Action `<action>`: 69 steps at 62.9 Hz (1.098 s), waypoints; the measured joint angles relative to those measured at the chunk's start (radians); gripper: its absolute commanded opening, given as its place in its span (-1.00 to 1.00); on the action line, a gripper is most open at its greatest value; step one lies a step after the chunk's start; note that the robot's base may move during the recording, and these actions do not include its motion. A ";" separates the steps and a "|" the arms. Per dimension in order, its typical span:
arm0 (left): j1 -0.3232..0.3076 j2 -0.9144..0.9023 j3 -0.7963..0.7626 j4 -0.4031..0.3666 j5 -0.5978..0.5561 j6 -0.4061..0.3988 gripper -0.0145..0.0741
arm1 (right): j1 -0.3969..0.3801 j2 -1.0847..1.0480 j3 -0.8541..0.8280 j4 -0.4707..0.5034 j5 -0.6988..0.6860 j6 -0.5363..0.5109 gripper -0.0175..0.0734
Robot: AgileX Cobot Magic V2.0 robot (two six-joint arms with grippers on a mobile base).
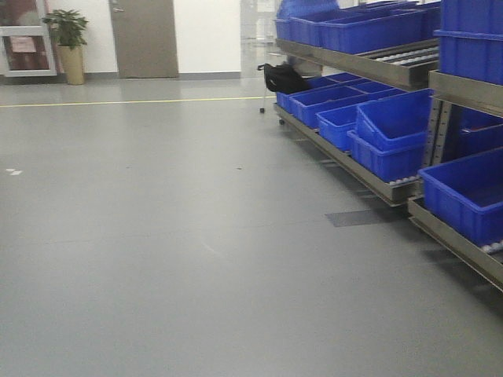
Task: Sort and place red and blue blocks on shelf
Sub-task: 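Drive the base away from the table holding both cubes, then drive the base along the aisle toward the shelves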
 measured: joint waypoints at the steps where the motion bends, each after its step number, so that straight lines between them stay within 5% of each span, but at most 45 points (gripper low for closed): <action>1: 0.000 0.000 0.000 0.000 0.000 0.000 -0.37 | 0.000 0.000 0.000 0.000 0.000 0.000 -0.49; 69: 0.000 0.000 0.000 0.000 0.000 0.000 -0.37 | 0.000 0.000 0.000 0.000 0.000 0.000 -0.49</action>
